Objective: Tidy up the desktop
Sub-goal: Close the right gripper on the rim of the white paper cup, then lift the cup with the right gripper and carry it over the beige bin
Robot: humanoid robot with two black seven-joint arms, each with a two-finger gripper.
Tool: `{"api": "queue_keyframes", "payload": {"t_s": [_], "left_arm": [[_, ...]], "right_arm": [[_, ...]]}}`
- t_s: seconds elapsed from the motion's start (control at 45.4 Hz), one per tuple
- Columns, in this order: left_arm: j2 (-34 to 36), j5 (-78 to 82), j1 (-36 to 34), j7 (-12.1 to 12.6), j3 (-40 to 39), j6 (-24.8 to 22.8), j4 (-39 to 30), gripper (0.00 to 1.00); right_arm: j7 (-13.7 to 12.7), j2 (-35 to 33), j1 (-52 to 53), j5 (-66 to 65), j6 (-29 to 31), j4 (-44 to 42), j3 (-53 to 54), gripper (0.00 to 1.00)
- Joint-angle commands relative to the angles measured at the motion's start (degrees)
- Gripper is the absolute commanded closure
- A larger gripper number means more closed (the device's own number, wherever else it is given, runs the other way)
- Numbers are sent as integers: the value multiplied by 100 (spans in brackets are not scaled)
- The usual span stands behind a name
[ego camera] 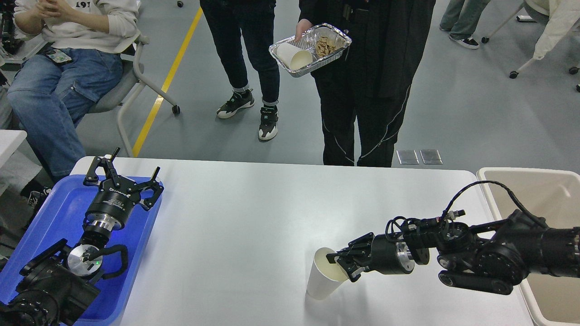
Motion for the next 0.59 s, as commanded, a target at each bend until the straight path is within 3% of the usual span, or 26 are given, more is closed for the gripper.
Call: {"api": "queue_keyframes", "payload": {"t_s": [0.0,0.572], "left_arm": [[0,0,1,0,0,0,0,0],[0,0,1,0,0,0,0,0]], "right_arm": [[47,-150,307,24,58,83,24,100],[-181,-1451,2434,700,1068,1613,-2,100]]}}
